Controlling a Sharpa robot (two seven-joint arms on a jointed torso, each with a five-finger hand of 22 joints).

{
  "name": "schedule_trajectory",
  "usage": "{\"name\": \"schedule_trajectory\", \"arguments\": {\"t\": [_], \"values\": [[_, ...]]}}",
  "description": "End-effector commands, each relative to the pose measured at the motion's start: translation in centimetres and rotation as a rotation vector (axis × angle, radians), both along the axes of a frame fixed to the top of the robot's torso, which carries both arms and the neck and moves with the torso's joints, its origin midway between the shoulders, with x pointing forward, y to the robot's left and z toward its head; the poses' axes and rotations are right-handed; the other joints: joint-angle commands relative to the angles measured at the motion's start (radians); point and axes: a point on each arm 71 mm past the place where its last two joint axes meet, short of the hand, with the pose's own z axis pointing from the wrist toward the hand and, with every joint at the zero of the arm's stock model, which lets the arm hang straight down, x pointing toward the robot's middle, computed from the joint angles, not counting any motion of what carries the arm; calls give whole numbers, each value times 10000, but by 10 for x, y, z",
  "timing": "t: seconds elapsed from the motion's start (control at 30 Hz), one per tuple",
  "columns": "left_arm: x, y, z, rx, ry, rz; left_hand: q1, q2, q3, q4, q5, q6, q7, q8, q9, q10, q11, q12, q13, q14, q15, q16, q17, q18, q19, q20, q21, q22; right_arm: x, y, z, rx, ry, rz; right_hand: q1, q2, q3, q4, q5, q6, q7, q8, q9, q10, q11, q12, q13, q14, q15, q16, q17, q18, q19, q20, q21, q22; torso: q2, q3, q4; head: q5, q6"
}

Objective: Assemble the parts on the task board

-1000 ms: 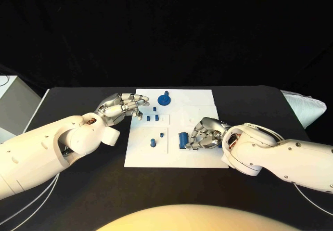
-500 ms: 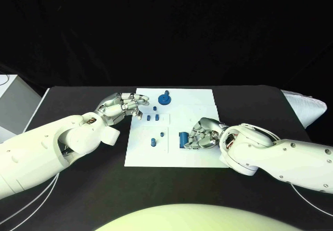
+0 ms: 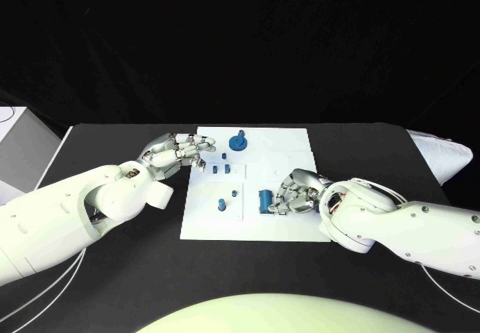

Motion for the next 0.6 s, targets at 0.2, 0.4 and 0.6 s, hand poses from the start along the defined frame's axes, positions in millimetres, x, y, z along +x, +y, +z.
{"name": "schedule_trajectory", "arguments": {"t": [0.2,0.4,0.6], "values": [[0,-1,0,-110,-17,-152,-82,26,13,46,22,41,16,-39,-9,22,28,-61,11,-33,62,-36,11,145,50,45,-38,-11,-7,-14,4,859,-128,-300,-220,-147,-92,-7,62,-500,148,-100,-51,869,64,-46,2371,1079,20,43,2629,-176,766,2,-108,2243,-11,5,-16,-1,18],[0,0,0,-83,-13,-106,-82,26,13,46,22,41,16,-39,-9,22,28,-61,11,-33,62,-36,11,145,50,45,-38,-11,-6,-45,11,1181,-264,-1140,-151,-132,6,-25,119,-928,373,-473,-208,877,256,-23,2387,1079,181,43,2629,-168,753,129,-163,2229,-15,-6,-24,-61,67],[0,0,0,-98,-44,-88,-96,12,3,56,18,37,12,-45,-12,17,27,-64,13,-34,63,-37,12,145,51,47,-47,-14,3,-83,14,769,-374,-1904,-73,-164,45,-31,112,-1116,495,-718,-311,896,364,20,2411,1079,269,43,2629,-160,741,207,-204,2219,-18,-12,-51,-144,88]]}}
